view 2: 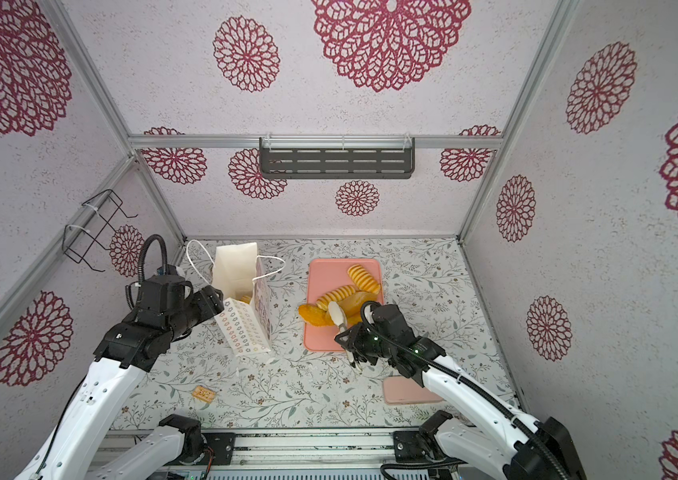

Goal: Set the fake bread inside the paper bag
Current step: 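Lower the right tongs onto the long golden loaf and pinch its end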

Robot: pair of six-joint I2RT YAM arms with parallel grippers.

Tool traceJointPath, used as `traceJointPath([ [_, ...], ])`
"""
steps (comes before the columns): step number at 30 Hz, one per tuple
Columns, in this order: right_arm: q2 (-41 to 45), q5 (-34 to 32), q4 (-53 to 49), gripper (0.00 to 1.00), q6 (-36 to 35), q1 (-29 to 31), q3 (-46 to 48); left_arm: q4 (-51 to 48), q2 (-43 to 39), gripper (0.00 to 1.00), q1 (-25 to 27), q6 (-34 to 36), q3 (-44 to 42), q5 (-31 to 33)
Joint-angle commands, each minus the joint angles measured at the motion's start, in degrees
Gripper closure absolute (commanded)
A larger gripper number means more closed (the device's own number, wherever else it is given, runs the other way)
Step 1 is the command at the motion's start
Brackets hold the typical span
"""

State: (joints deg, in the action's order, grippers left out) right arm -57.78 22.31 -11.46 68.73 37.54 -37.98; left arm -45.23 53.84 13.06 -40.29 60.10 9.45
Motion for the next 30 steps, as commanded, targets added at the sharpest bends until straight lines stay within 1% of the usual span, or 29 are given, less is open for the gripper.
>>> traceJointPath([
  [1,0.42,-1.11,2.24,0.61,1.21,0.59,-0.54,0.43,-0.92,0.22,-0.59,0.83,-0.85,-0.34],
  [4,0.82,-1.34,2.06,0.56,1.64,0.84,0.21,0.53,-1.11,0.22,-0.75,0.74,-1.06,-0.45],
  [7,1.51,-1.21,2.5,0.54,2.5,0.95,1.23,0.53,-1.21,0.22,-0.75,0.81,-1.13,-0.61],
  [22,5.56,-1.26,3.11,0.52,5.27,1.88,5.17,4.18,0.95,0.19,-0.82,0.66,-1.22,-5.5],
  [30,2.94,-0.62,7.5,0.5,5.44,1.84,6.42,4.56,1.37,0.19,-0.84,0.09,-1.3,-6.51],
])
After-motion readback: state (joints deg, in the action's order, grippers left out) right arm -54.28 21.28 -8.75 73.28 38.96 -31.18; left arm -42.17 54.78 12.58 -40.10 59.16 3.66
